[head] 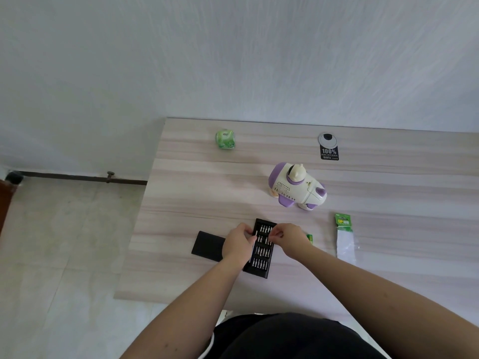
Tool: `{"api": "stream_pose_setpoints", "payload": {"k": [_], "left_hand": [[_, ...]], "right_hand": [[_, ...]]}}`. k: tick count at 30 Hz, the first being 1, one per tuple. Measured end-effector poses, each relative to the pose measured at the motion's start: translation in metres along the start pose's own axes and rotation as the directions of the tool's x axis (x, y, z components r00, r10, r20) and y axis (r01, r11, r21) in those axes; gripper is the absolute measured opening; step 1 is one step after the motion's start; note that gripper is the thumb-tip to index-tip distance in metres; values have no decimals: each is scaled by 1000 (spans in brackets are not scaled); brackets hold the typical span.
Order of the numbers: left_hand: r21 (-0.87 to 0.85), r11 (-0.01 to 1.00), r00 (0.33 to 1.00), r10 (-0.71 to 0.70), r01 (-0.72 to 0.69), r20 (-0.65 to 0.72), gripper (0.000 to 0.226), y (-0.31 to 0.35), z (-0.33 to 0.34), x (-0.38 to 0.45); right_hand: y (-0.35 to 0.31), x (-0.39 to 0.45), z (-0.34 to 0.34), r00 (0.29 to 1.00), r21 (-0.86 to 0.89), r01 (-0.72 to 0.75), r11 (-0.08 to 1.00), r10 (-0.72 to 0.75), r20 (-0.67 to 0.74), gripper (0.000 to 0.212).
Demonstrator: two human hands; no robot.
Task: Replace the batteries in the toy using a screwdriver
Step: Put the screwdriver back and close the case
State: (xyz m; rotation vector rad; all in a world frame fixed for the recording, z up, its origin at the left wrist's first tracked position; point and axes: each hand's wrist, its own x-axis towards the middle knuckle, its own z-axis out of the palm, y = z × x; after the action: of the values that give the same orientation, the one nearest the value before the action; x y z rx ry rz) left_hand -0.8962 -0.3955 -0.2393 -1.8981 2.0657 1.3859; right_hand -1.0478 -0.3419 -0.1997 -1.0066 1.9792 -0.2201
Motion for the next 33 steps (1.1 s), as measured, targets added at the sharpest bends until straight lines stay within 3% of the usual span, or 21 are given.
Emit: {"api": "stream_pose_setpoints", "payload": {"k": [10, 18, 23, 33], "left_hand": [[1, 999, 999, 39, -39, 19, 12, -4, -2, -1], [27, 997, 997, 75, -76, 27, 40, -6, 0, -7], [39, 997, 997, 66, -68, 30, 45, -5, 1, -6], [78, 995, 998, 61, -62, 17, 44, -3, 2, -5]], "right_hand": [[-4, 6, 4, 999, -42, 44, 998, -44, 17, 15], [-3, 13, 10, 999, -64, 40, 997, -39, 10, 16], [-2, 17, 13, 1000, -74, 23, 997, -24, -2, 14], [6, 13, 23, 982, 23, 40, 999, -35, -186, 11]]}}
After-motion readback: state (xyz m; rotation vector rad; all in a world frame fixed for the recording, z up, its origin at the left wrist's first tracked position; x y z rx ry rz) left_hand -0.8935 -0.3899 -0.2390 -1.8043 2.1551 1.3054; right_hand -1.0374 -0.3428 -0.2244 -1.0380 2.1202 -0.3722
